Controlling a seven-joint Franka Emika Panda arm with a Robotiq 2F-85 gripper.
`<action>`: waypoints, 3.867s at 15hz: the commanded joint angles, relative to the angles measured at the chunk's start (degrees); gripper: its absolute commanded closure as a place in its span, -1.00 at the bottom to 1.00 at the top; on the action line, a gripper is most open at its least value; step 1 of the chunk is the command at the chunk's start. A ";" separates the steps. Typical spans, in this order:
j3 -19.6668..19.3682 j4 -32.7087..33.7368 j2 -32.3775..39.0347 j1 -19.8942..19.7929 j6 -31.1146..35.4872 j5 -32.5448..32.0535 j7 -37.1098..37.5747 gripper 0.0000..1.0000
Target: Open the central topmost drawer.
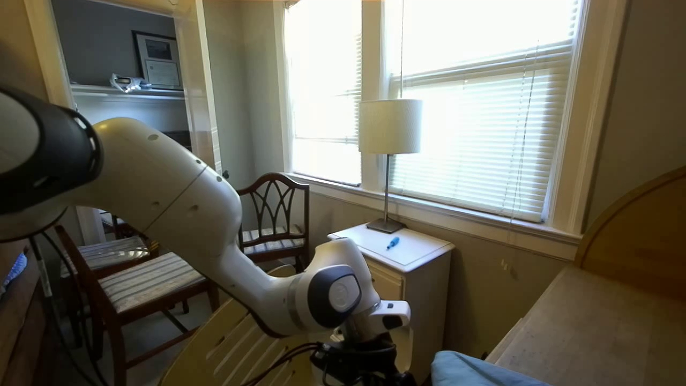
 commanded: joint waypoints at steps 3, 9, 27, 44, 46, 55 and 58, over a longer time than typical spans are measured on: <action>1.84 -0.50 0.04 -0.49 1.30 -4.86 1.87 -1.00; 1.81 -0.77 0.09 -1.25 2.22 -5.46 2.64 -1.00; 3.69 0.17 0.08 -2.40 1.71 -5.03 0.16 -1.00; 3.20 -0.48 0.08 -3.28 7.08 -8.57 -1.15 0.40; 3.89 -0.25 -0.04 -3.86 8.27 -8.26 -1.88 0.65; 3.03 -0.03 -0.07 -1.82 9.06 -7.35 1.70 1.00; -1.57 0.22 -0.07 0.59 6.40 -8.30 6.68 0.34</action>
